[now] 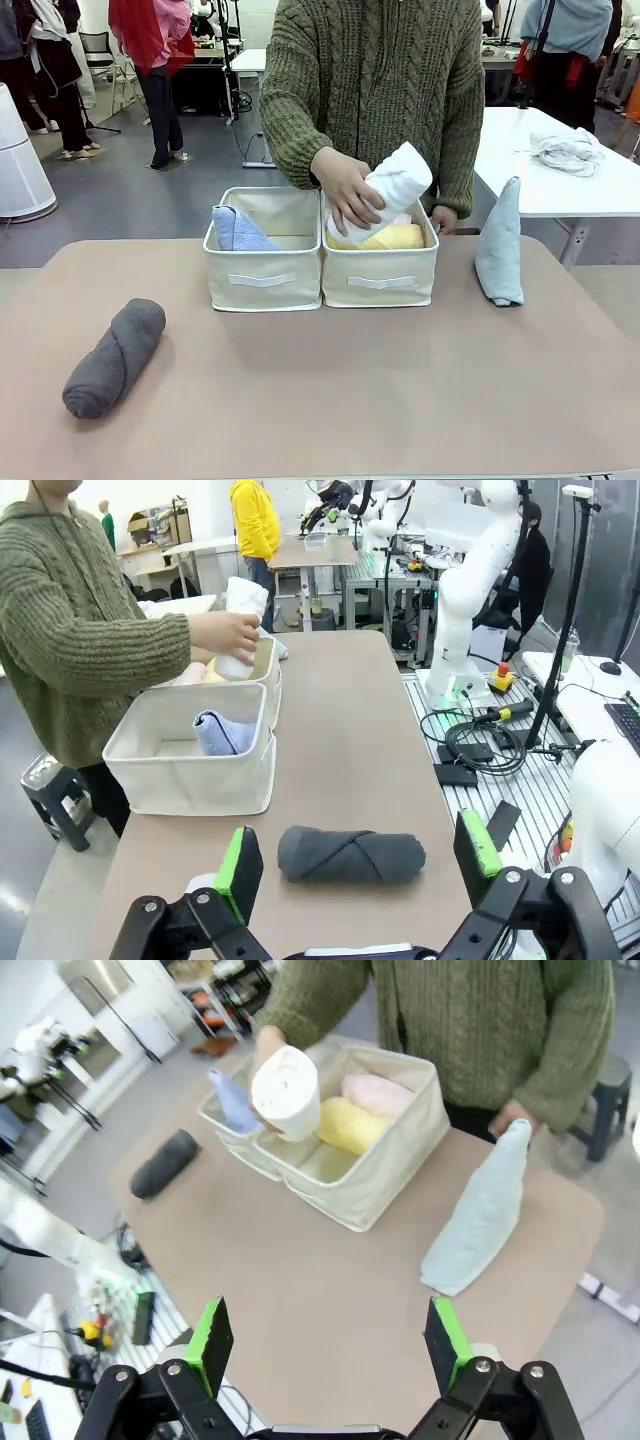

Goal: Sort the towels based on their folding style.
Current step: Pick up another triangle-folded towel from the table and place it in the left Fabric basket.

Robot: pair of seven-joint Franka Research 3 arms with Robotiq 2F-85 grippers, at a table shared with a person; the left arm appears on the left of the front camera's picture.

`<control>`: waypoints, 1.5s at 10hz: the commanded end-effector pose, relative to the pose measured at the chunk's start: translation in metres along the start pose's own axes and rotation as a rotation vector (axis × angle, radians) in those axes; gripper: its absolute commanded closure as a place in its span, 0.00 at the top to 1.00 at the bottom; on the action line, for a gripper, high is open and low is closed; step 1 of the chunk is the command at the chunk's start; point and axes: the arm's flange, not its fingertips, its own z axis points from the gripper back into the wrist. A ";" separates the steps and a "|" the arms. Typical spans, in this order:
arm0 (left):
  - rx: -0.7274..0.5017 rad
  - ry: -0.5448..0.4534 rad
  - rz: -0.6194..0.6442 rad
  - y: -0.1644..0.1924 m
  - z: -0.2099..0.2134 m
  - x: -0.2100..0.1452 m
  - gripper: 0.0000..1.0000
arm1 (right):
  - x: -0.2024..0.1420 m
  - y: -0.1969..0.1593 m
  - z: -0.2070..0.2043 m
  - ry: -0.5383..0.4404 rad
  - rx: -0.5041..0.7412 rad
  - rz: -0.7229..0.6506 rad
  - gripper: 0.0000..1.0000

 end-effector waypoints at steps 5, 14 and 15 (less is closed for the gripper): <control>0.010 0.004 -0.010 -0.005 0.003 0.005 1.00 | 0.060 0.021 -0.141 0.225 -0.278 -0.066 1.00; 0.010 0.004 -0.010 -0.005 0.003 0.005 1.00 | 0.065 0.027 -0.149 0.217 -0.252 -0.040 1.00; 0.010 0.004 -0.010 -0.005 0.003 0.005 1.00 | 0.064 0.025 -0.147 0.212 -0.234 -0.045 1.00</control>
